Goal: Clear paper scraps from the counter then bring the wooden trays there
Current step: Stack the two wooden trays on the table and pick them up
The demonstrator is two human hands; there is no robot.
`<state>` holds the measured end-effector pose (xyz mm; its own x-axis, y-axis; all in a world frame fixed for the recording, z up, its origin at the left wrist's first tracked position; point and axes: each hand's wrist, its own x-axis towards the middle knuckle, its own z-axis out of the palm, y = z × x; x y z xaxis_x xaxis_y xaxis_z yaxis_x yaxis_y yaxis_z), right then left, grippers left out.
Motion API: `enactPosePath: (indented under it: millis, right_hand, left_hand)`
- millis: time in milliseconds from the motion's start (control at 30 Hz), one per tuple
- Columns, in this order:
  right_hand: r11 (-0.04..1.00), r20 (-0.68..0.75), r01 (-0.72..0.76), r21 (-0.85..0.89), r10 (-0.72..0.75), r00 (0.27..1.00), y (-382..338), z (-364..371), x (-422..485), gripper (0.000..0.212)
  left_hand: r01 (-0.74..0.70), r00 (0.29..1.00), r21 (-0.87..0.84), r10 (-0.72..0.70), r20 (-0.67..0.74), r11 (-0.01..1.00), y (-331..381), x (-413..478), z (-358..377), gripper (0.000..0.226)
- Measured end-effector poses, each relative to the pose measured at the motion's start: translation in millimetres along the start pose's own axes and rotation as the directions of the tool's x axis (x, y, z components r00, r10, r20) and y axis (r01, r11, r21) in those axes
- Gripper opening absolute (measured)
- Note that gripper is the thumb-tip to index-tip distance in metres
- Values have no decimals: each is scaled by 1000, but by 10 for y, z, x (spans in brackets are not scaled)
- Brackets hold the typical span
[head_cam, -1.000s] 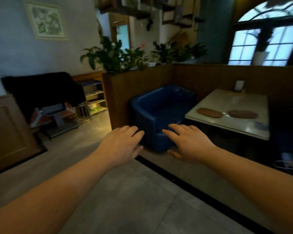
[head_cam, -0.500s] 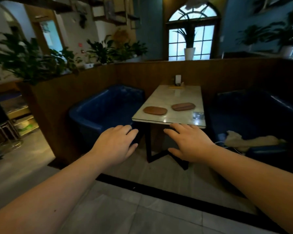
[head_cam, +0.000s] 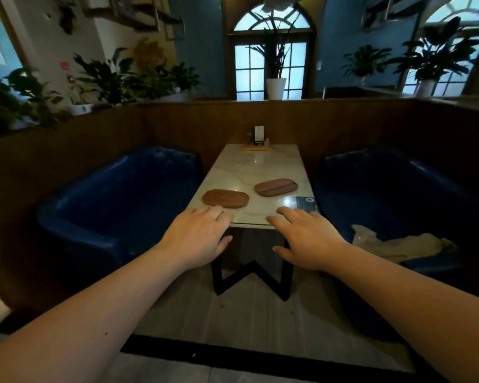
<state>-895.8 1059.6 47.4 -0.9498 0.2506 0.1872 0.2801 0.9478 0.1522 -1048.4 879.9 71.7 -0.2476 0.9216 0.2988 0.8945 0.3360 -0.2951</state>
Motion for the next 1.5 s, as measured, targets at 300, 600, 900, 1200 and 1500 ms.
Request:
enactPosePath:
  millis: [300, 600, 900, 1200, 1500]
  right_hand:
    - [993, 33, -101, -55, 103, 994, 635, 299, 824, 64]
    - [991, 36, -130, 37, 129, 991, 1577, 995, 1810, 60]
    - [989, 127, -96, 110, 82, 989, 2492, 1752, 2819, 53]
    - [982, 218, -130, 140, 98, 971, 3021, 2374, 3683, 55]
    - [973, 260, -216, 86, 187, 947, 3509, 2819, 4796, 49]
  left_hand:
    - [-43, 999, -101, 43, 0, 994, -355, 1072, 610, 42]
    - [54, 998, -245, -43, 47, 968, -375, 2297, 1608, 49]
    - [115, 990, -256, -88, 112, 960, -638, 3457, 2414, 46]
    - [287, 954, -389, -222, 202, 875, -1115, 4298, 3113, 46]
    - [272, 948, -472, -149, 281, 839, -1804, 5472, 4025, 50]
